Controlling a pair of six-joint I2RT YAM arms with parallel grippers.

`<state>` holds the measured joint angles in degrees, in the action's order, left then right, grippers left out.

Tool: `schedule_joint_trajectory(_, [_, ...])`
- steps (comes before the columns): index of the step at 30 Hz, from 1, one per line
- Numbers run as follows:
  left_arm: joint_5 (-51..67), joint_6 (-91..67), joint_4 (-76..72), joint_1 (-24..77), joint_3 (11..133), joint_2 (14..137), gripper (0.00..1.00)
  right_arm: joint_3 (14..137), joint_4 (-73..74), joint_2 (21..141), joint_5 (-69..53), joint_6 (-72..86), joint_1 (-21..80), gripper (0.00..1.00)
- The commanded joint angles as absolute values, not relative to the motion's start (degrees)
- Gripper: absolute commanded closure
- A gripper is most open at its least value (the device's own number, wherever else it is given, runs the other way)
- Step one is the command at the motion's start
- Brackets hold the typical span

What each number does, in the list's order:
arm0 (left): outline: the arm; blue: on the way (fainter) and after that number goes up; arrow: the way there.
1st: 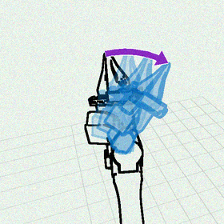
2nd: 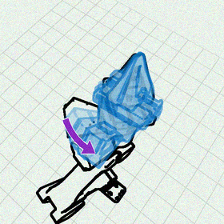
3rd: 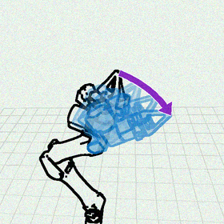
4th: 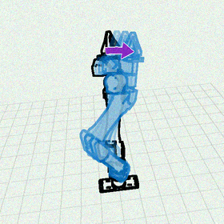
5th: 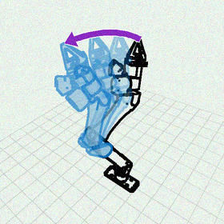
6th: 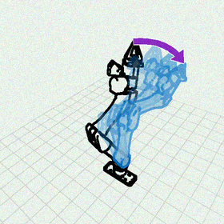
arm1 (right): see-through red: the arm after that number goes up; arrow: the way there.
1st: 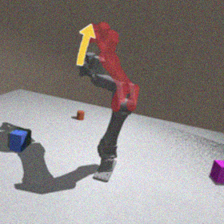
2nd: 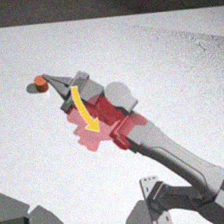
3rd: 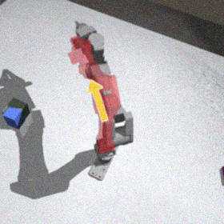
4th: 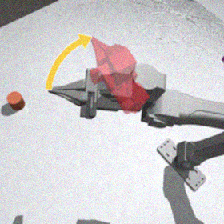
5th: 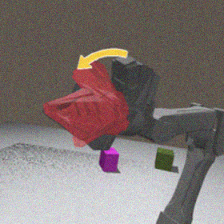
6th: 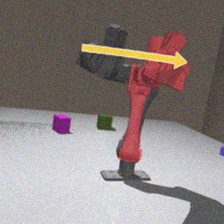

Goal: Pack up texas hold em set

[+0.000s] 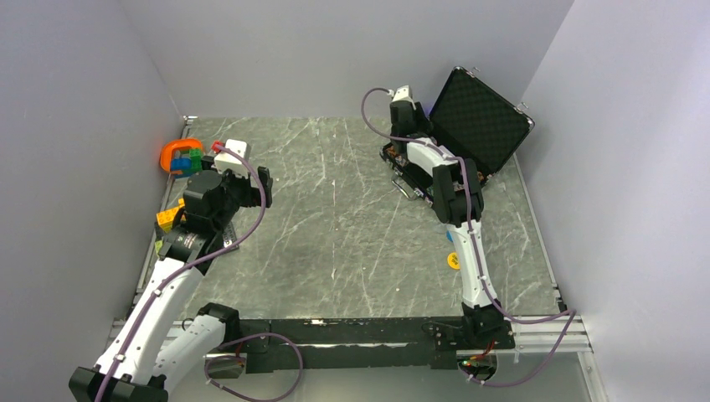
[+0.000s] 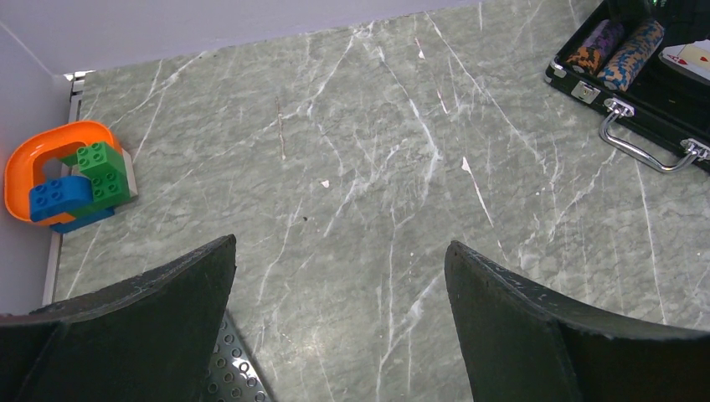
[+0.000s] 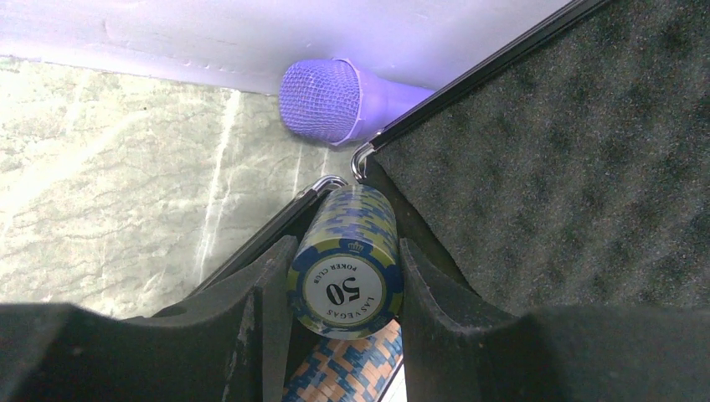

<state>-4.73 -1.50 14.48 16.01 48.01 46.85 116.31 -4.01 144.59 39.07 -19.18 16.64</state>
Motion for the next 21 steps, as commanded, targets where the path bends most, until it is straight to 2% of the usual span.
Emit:
schedule_joint_trajectory(1, [-4.1, -1.1, 13.2, 16.4, 48.1, 46.3, 0.02, 118.0, -10.0, 145.3, 44.5, -23.3, 15.0, 1.0])
schedule_joint_trajectory(7, [-4.1, -1.1, 13.2, 16.5, 48.1, 46.4, 0.02, 118.4, -8.5, 144.7, 43.4, -22.6, 14.7, 1.0])
schedule_joint_trajectory(8, [-4.2, -1.1, 13.2, 16.5, 48.1, 46.4, 0.02, 118.3, -8.1, 144.4, 42.9, -22.4, 14.8, 0.98])
schedule_joint_trajectory(17, [-4.2, -1.1, 13.0, 16.5, 48.0, 46.5, 0.02, 113.9, -8.5, 136.6, 36.2, -21.0, 15.4, 0.33])
schedule_joint_trajectory(21, [-4.1, -1.0, 13.0, 16.6, 47.8, 46.4, 0.02, 113.3, -6.4, 132.4, 30.0, -19.9, 15.9, 0.24])
